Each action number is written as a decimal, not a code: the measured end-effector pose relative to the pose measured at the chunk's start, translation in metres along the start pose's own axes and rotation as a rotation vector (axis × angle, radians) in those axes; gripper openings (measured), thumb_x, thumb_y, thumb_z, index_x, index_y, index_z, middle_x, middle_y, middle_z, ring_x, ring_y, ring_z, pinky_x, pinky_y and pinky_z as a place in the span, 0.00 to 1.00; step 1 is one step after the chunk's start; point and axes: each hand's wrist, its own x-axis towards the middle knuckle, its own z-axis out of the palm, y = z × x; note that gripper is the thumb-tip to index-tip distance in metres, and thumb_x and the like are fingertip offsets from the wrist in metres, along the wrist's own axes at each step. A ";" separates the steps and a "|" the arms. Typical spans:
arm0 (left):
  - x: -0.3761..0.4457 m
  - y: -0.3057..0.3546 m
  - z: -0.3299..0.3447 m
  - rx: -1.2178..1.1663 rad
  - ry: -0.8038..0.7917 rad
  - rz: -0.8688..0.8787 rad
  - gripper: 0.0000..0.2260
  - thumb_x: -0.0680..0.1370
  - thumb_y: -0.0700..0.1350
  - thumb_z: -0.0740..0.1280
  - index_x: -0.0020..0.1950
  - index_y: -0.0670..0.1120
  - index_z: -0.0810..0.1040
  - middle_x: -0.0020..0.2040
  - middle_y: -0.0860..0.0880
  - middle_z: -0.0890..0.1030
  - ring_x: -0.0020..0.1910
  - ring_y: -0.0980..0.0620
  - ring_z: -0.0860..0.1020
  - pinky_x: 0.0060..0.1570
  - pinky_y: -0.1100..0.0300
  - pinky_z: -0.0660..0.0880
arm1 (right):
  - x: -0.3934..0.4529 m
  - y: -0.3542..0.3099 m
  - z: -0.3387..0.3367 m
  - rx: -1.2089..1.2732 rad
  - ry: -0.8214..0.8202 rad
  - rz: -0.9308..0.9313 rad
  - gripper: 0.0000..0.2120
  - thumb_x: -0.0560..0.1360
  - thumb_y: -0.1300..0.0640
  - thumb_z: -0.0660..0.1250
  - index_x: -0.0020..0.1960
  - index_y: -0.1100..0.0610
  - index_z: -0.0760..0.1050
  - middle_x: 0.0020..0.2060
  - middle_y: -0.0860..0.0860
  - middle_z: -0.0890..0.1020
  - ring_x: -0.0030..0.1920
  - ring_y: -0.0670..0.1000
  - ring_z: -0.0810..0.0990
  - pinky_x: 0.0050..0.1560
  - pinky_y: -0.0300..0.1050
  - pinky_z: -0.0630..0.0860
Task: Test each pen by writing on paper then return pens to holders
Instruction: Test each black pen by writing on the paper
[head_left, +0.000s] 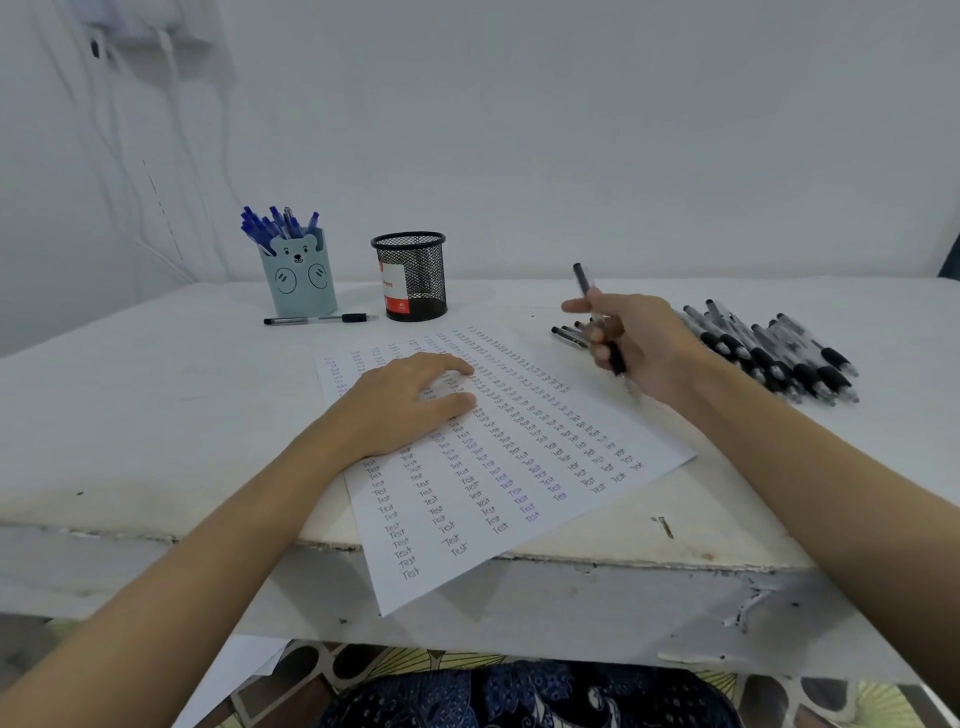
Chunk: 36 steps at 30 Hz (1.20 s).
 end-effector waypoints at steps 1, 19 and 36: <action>0.000 0.000 0.000 0.000 -0.001 0.000 0.17 0.78 0.57 0.60 0.67 0.59 0.68 0.71 0.58 0.66 0.68 0.56 0.65 0.66 0.57 0.59 | 0.000 -0.001 -0.002 0.054 -0.017 0.014 0.14 0.81 0.52 0.57 0.48 0.58 0.78 0.24 0.49 0.67 0.20 0.46 0.64 0.21 0.34 0.62; 0.001 -0.002 0.000 -0.001 0.004 0.001 0.18 0.78 0.58 0.60 0.67 0.60 0.68 0.71 0.58 0.66 0.68 0.56 0.65 0.64 0.58 0.60 | -0.010 -0.017 -0.010 0.126 0.034 0.054 0.22 0.75 0.40 0.61 0.34 0.58 0.73 0.22 0.49 0.64 0.21 0.48 0.60 0.26 0.37 0.59; 0.001 -0.002 0.001 0.002 0.005 0.003 0.18 0.78 0.58 0.60 0.68 0.59 0.68 0.71 0.57 0.66 0.69 0.55 0.65 0.65 0.58 0.60 | -0.011 -0.020 -0.008 0.042 0.357 -0.079 0.23 0.74 0.46 0.62 0.27 0.60 0.65 0.18 0.50 0.65 0.18 0.48 0.58 0.21 0.34 0.53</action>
